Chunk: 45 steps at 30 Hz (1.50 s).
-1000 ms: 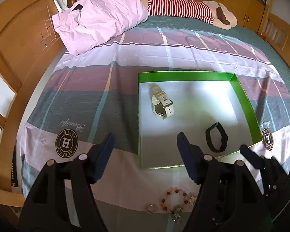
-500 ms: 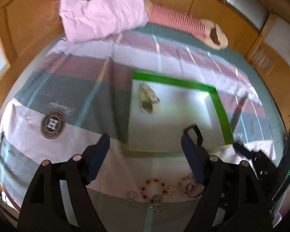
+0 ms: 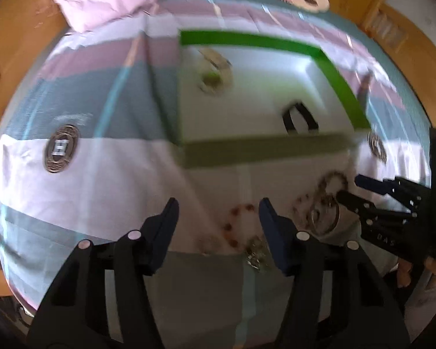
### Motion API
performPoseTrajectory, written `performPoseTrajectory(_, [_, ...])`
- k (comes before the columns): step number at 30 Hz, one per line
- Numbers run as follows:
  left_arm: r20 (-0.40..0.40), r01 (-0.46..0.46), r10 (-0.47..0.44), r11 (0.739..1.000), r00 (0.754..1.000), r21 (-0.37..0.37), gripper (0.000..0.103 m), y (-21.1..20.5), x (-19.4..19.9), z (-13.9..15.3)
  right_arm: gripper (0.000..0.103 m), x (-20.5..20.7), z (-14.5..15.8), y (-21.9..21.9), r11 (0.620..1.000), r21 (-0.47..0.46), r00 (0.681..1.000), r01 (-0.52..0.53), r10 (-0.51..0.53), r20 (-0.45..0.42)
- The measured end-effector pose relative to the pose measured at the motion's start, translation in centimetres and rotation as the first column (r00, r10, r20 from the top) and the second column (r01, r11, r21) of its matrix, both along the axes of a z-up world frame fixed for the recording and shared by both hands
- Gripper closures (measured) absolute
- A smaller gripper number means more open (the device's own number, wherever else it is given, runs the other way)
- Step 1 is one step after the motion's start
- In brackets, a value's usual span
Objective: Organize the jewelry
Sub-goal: 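Grasp the red bead bracelet with the left gripper while the right gripper grasps the wooden bead bracelet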
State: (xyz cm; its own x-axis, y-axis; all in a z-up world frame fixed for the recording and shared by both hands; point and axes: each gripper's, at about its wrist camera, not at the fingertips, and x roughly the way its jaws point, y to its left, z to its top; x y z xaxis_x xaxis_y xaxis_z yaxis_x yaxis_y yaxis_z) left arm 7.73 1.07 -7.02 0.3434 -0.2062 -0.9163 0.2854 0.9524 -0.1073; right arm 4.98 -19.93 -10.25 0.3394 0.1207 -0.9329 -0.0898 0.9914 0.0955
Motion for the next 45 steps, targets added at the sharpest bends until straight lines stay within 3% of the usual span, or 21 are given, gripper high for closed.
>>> performPoseTrajectory(2, [-0.031,0.013,-0.012,0.999,0.999,0.029,0.045,-1.0,-0.2,-1.2,0.053,-0.1,-0.3,-0.7,1.000,-0.019,1.000,0.016,-0.016,-0.012])
performPoseTrajectory(7, [-0.094,0.034,-0.026,0.996,0.995,0.086,0.045,-2.5,0.1,-3.6,0.053,-0.9,0.3,-1.5,0.997,0.066,0.999,-0.043,0.044,-0.010])
performPoseTrajectory(12, [-0.141,-0.009,0.023,0.995,0.990,0.098,0.045,-2.1,1.2,-5.1,0.053,-1.2,-2.0,0.7,0.995,-0.055,0.995,-0.088,0.085,-0.048])
performPoseTrajectory(13, [-0.144,-0.015,0.030,0.995,0.989,0.102,0.045,-2.0,1.3,-5.2,0.056,-1.1,-2.4,0.9,0.994,-0.065,0.995,-0.086,0.082,-0.059])
performPoseTrajectory(14, [-0.148,-0.026,0.041,0.994,0.988,0.106,0.045,-1.7,1.4,-5.3,0.070,-0.9,-2.9,1.1,0.993,-0.079,0.994,-0.085,0.079,-0.075])
performPoseTrajectory(16, [-0.152,-0.044,0.059,0.994,0.987,0.103,0.045,-1.2,1.7,-5.5,0.084,-0.8,-2.7,1.4,0.991,-0.091,0.994,-0.094,0.089,-0.057])
performPoseTrajectory(17, [-0.155,-0.053,0.069,0.993,0.986,0.102,0.045,-0.9,1.8,-5.5,0.096,-0.8,-2.5,1.4,0.991,-0.090,0.994,-0.096,0.091,-0.053])
performPoseTrajectory(20, [-0.168,-0.070,0.088,0.992,0.982,0.107,0.045,-0.4,2.1,-6.0,0.100,-0.5,-1.8,0.5,0.995,-0.081,0.998,-0.050,0.048,-0.030])
performPoseTrajectory(30, [-0.185,-0.047,0.075,0.987,0.980,0.153,0.045,-1.3,1.7,-7.6,0.100,0.3,-0.4,-5.5,0.986,-0.067,0.989,0.151,-0.151,0.002])
performPoseTrajectory(34, [-0.160,-0.041,0.069,0.984,0.985,0.174,0.060,-2.2,1.6,-7.8,0.099,0.3,-1.1,-5.8,0.983,-0.034,0.984,0.179,-0.180,-0.005])
performPoseTrajectory(40, [-0.164,-0.047,0.075,0.985,0.984,0.168,0.055,-3.2,2.1,-7.7,0.078,1.5,-1.7,-4.6,0.985,-0.037,0.985,0.169,-0.168,0.032])
performPoseTrajectory(42, [-0.166,-0.043,0.072,0.985,0.984,0.170,0.053,-3.3,2.6,-7.8,0.067,2.1,-2.2,-4.0,0.985,-0.047,0.986,0.164,-0.163,0.025])
performPoseTrajectory(45, [-0.162,-0.037,0.066,0.984,0.985,0.177,0.048,-3.5,3.3,-8.0,0.067,2.8,-3.0,-3.4,0.986,-0.066,0.988,0.151,-0.150,0.022])
